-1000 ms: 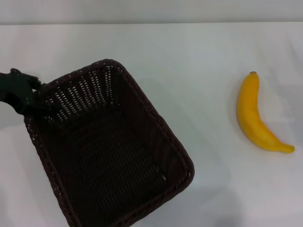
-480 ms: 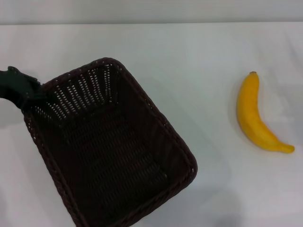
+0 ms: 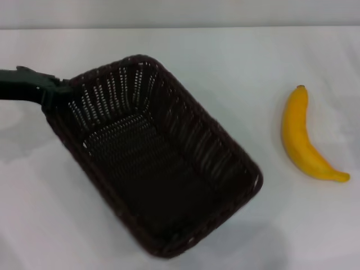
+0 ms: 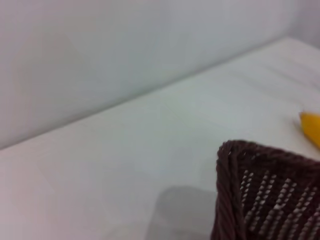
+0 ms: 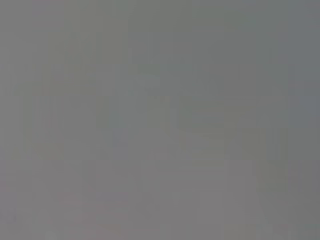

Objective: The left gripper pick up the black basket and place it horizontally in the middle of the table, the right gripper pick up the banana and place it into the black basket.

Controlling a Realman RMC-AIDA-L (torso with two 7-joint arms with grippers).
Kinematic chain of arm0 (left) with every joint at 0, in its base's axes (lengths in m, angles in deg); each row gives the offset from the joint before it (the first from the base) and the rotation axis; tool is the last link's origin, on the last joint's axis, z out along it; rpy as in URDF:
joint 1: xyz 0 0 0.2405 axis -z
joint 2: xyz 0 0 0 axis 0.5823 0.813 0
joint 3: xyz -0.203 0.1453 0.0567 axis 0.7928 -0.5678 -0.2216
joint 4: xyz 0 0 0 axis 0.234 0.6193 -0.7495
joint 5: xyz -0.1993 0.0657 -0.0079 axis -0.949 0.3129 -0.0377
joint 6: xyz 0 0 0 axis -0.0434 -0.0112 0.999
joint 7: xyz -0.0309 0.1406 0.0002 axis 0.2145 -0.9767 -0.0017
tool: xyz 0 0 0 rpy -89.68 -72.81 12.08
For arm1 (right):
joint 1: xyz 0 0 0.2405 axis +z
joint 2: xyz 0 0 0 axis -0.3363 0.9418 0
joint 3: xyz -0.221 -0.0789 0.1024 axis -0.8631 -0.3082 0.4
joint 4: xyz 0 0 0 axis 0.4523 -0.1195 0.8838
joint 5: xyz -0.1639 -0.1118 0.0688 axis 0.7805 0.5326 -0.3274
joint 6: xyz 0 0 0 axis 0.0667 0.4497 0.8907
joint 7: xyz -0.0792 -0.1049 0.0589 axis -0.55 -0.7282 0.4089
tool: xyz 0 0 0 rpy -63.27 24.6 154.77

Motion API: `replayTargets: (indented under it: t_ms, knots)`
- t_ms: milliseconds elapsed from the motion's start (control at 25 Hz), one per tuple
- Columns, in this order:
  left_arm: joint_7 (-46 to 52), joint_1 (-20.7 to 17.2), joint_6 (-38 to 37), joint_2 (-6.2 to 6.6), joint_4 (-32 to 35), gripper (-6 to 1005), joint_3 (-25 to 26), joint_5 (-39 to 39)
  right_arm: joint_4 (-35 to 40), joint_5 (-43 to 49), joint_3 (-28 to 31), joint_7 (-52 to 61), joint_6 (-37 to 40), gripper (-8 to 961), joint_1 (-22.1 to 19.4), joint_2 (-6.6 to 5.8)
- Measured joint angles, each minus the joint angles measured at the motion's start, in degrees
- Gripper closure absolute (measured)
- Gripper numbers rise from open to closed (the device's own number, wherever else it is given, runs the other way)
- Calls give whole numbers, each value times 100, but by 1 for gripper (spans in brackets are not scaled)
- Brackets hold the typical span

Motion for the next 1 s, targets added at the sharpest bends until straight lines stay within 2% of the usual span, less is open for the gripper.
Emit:
replayTargets:
  t_ms: [40,80,240,400,560,840,1000]
  knots:
    - [311,-99,-34,-93,293,784,-63,-74,87,0,0,-2,21,87,-34,-2]
    - [551,-181,-95,-109,390,785,-163,-186,175,4,-6,-5,42,87,-70,-6]
    - [1659,-671,-774,-97,824,789,-1020,-731,576,7,-25,-16,77,89,-256,-42]
    - [2595,-1366,-1739,-97,1550,794,-2023,-729,965,28,-50,-82,217,90,-380,-67]
    - [3392,-1814,-2426,-101,1916,795,-2635,-720,1269,111,-50,-93,361,91,-456,-68]
    - [4586,-2349,-3458,-116,2169,797,-3698,-260,1538,331,-62,-94,496,94,-486,-119]
    - [5405,-2684,-3899,-119,2491,798,-4350,315,1692,343,-73,-65,476,95,-583,-106]
